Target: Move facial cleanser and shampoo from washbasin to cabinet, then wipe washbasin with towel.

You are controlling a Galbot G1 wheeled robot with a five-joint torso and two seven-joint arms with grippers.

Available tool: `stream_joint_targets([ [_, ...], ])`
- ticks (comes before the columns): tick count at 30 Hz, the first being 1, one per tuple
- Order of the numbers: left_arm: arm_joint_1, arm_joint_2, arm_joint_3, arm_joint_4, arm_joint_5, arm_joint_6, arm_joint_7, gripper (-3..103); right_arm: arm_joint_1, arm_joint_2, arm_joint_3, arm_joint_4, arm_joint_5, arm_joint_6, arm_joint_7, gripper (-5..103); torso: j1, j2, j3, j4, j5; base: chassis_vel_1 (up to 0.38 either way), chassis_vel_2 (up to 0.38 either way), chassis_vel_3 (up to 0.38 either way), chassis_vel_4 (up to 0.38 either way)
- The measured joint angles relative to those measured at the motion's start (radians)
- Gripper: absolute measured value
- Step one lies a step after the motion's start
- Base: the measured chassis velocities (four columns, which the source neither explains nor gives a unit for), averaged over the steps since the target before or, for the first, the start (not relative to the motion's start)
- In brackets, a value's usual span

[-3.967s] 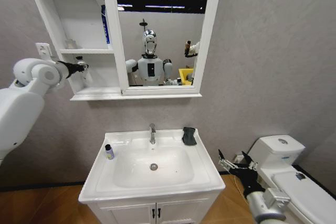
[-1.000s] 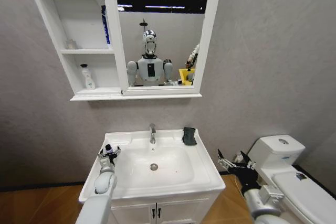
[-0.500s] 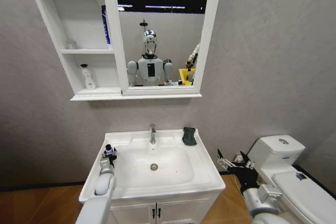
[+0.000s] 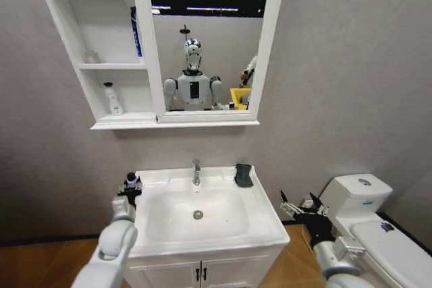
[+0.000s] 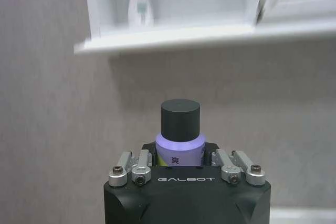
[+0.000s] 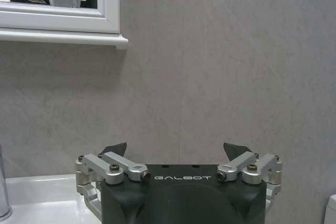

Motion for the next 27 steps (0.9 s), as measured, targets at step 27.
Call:
stream_joint_targets([
  [27, -1.194, 0.261, 0.528, 0.605, -0.658, 0.198, -0.037, 43, -0.068, 0.018, 0.032, 0.060, 0.000, 0.026, 0.000, 100, 0.000, 0.000, 0.000, -0.0001, -0.0002, 0.000, 0.000, 0.000, 0.000],
])
